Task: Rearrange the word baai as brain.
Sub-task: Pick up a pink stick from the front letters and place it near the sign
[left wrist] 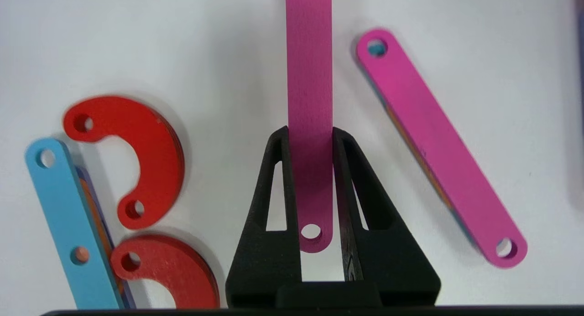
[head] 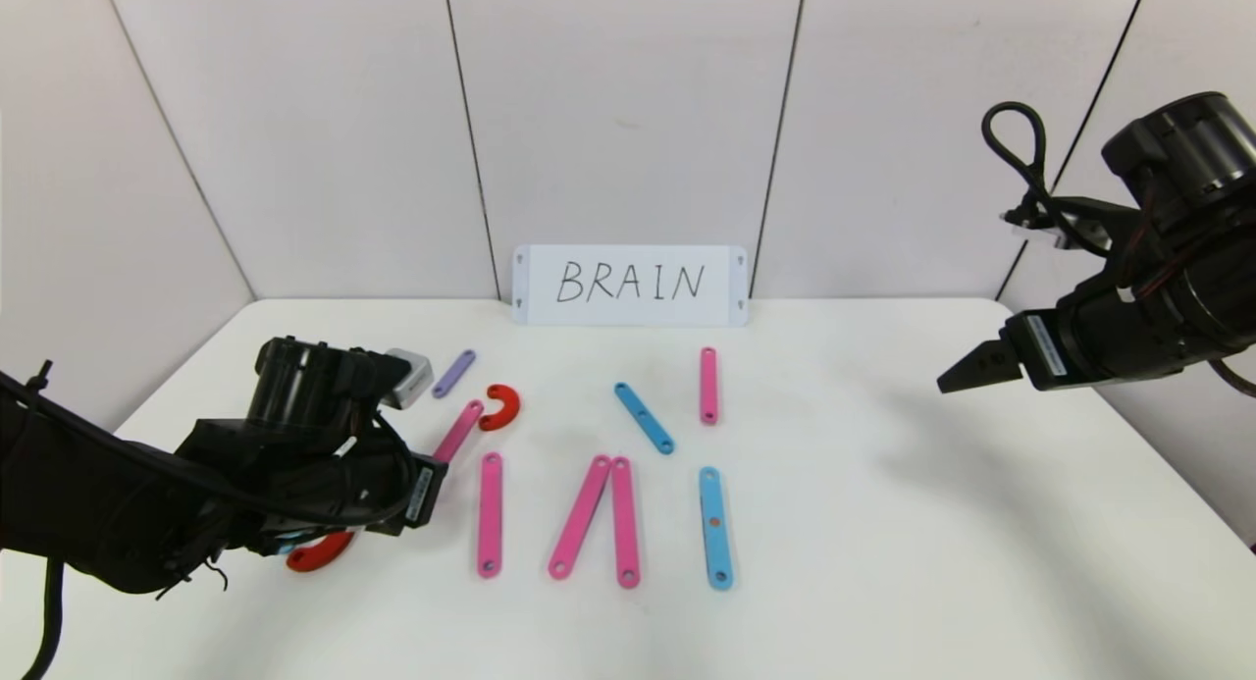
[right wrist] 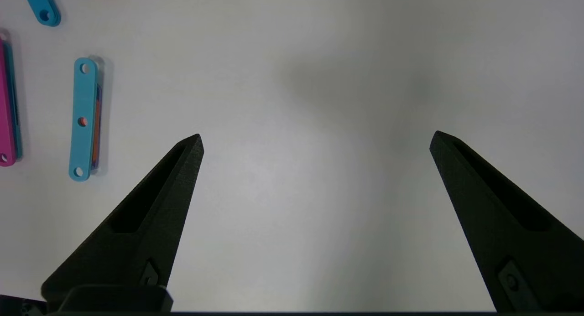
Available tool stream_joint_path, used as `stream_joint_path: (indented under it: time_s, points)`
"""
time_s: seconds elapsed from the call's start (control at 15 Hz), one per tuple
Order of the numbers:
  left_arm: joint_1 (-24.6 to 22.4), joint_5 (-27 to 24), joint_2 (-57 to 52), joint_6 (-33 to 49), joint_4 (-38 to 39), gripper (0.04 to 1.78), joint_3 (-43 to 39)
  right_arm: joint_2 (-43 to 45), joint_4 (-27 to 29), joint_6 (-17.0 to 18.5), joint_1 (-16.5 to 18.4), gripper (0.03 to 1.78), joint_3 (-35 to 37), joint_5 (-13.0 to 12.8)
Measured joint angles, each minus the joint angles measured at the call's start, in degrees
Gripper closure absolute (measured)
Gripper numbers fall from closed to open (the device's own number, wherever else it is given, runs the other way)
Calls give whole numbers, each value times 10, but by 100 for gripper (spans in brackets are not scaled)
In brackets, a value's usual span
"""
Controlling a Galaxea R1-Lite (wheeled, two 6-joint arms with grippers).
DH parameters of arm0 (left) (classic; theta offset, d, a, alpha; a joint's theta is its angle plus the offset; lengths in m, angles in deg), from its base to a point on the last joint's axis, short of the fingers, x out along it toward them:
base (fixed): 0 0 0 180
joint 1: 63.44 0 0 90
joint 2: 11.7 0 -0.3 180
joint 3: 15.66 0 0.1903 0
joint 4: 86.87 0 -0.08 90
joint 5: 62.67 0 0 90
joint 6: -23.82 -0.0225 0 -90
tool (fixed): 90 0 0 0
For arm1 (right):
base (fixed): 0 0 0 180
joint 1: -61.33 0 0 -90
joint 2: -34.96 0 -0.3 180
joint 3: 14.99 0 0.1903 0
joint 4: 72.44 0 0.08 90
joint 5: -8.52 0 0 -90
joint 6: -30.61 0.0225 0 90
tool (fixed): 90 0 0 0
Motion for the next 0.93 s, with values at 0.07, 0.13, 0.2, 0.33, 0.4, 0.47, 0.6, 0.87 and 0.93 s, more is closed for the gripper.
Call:
stream_joint_path:
  time_s: [0.07,0.13,0.2,0.33,0.4,0.47,0.6,0.87,0.93]
  points:
    - [0,6,2,1,3,154,8,-1,0,0,-1,7,0,-1]
    - [-3,17,6,3,4,154,21,-2,0,-1,-1,7,1,-1]
    - [-8,29,12,6,5,154,35,-2,0,-1,-1,7,2,-2]
    - [-18,49,35,9,8,154,61,-4,0,-2,-1,7,3,-3]
    - [-24,60,48,10,15,154,72,-5,0,-3,-2,7,3,-4]
    - [-33,69,61,11,28,154,82,-7,0,-4,-2,7,3,-4]
    - [-51,75,81,11,55,154,98,-8,0,-5,-4,7,4,-4]
    - [-94,75,105,11,58,154,137,-11,0,-6,-8,7,7,-5]
    - [-99,75,113,13,58,154,151,-11,0,-6,-9,7,8,-5]
